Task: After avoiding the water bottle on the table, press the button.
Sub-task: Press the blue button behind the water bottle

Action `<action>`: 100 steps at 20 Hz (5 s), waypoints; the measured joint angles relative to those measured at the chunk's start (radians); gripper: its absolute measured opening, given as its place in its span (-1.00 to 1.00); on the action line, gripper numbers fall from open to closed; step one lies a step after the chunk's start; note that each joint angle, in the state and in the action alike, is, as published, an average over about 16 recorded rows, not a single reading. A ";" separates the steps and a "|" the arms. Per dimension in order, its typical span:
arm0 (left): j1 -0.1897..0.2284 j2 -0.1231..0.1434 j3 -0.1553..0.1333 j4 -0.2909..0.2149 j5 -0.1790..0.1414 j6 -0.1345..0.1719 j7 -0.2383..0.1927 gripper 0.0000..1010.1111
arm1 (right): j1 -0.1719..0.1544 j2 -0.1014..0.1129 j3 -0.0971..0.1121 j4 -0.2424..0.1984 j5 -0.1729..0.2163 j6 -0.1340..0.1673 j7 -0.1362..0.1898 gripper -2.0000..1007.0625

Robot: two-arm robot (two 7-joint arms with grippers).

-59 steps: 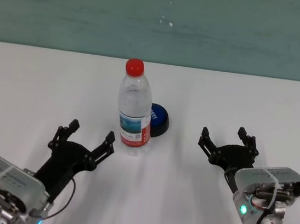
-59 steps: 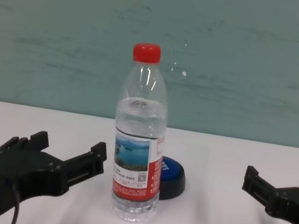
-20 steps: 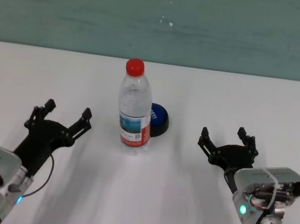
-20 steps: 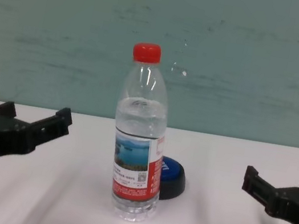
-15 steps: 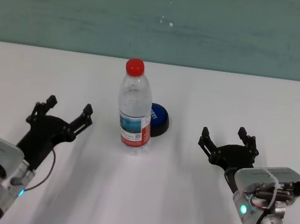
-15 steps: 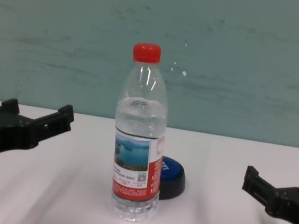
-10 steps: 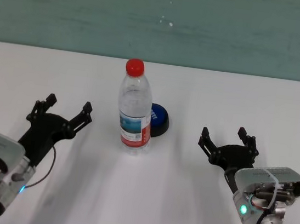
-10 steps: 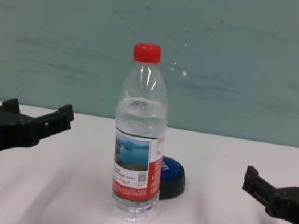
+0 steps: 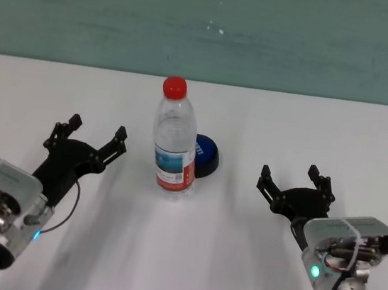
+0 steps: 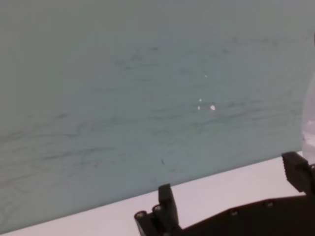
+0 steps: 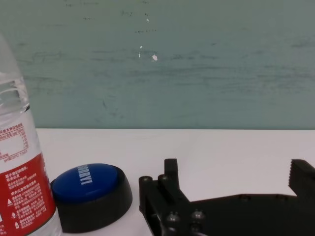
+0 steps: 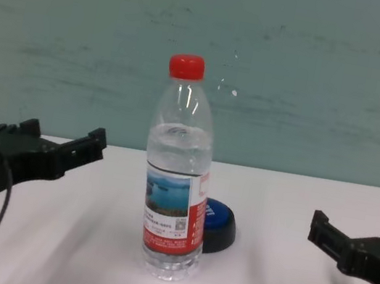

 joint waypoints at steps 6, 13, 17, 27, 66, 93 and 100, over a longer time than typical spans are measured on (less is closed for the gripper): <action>-0.036 0.000 0.012 0.030 0.002 -0.002 -0.007 1.00 | 0.000 0.000 0.000 0.000 0.000 0.000 0.000 0.99; -0.076 -0.002 0.023 0.064 0.005 -0.005 -0.008 1.00 | 0.000 0.000 0.000 0.000 0.000 0.000 0.000 0.99; -0.098 -0.005 0.027 0.086 0.009 -0.009 -0.005 1.00 | 0.000 0.000 0.000 0.000 0.000 0.000 0.000 0.99; -0.156 -0.021 0.036 0.152 0.027 -0.016 0.007 1.00 | 0.000 0.000 0.000 0.000 0.000 0.000 0.000 0.99; -0.222 -0.018 0.063 0.246 0.052 -0.058 -0.014 1.00 | 0.000 0.000 0.000 0.000 0.000 0.000 0.000 0.99; -0.227 -0.021 0.071 0.262 0.066 -0.070 -0.010 1.00 | 0.000 0.000 0.000 0.000 0.000 0.000 0.000 0.99; -0.228 -0.017 0.063 0.263 0.061 -0.070 -0.010 1.00 | 0.000 0.000 0.000 0.000 0.000 0.000 0.000 0.99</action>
